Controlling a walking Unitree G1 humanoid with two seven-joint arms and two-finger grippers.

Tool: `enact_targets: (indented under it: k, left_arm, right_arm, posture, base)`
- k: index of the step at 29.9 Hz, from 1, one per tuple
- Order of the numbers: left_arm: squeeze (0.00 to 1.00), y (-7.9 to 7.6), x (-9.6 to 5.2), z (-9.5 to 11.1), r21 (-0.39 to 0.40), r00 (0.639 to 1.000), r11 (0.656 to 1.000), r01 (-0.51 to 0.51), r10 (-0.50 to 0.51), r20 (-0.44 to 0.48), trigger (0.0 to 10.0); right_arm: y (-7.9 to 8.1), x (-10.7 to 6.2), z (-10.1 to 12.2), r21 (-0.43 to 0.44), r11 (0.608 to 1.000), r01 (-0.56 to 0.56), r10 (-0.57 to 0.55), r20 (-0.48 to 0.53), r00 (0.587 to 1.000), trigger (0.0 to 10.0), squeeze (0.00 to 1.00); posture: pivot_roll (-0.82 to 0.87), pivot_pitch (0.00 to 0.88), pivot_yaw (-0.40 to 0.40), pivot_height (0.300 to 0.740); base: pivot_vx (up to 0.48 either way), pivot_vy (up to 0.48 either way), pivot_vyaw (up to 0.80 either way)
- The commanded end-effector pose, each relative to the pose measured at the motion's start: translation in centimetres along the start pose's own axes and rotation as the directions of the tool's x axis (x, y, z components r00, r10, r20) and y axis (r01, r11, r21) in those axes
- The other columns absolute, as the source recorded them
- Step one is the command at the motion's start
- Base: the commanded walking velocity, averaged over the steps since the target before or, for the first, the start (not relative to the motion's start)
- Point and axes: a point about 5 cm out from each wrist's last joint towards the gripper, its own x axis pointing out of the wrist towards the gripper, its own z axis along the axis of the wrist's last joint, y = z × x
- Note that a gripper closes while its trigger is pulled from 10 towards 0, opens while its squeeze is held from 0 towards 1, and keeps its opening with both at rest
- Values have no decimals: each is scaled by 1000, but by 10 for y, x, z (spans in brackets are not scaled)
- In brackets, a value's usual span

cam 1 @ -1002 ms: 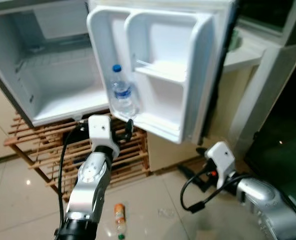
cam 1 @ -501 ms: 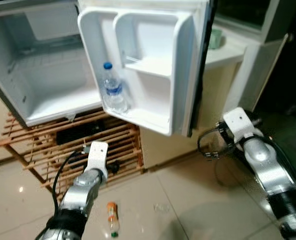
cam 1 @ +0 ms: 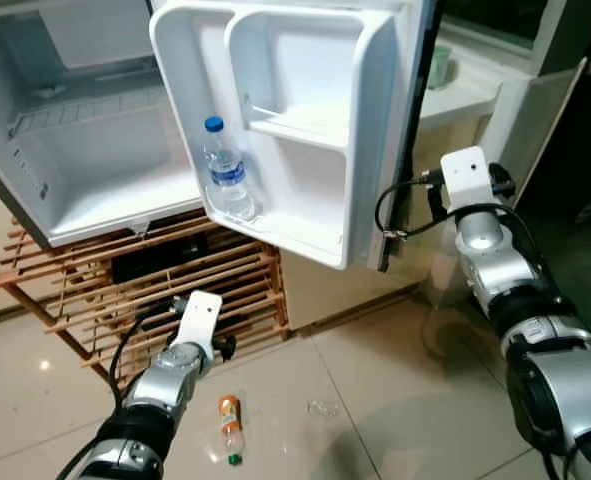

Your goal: Restocking fridge

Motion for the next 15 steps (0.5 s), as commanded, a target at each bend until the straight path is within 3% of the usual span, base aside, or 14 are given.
enact_targets:
  k: [1,6,11,13,15]
  left_arm:
    - [0,11,-1,-8,0,999,1000,-30,30,-34,10000]
    - [0,25,-1,-31,-37,992,998,-50,45,-122,10000]
    - [0,43,-4,-48,-22,981,995,-92,87,-173,10000]
    - [0,49,-7,-58,-11,975,996,-94,89,-203,10000]
    - [0,50,-9,-72,0,967,997,-77,74,-245,10000]
  right_arm:
    - [7,1,8,74,996,-45,44,18,999,10000,0]
    - [24,0,14,154,973,-172,166,52,985,10000,0]
    - [38,-2,21,183,942,-280,265,102,959,10000,0]
    - [50,-6,27,184,906,-382,358,149,922,10000,0]
    - [67,-13,34,173,835,-523,490,198,849,10000,0]
  posture:
    - [-134,0,76,740]
    - [-135,0,79,740]
    - [-141,0,85,740]
    - [-142,0,85,740]
    - [-143,0,87,740]
  base:
    - [0,0,0]
    - [0,0,0]
    - [0,0,0]
    - [0,0,0]
    - [0,0,0]
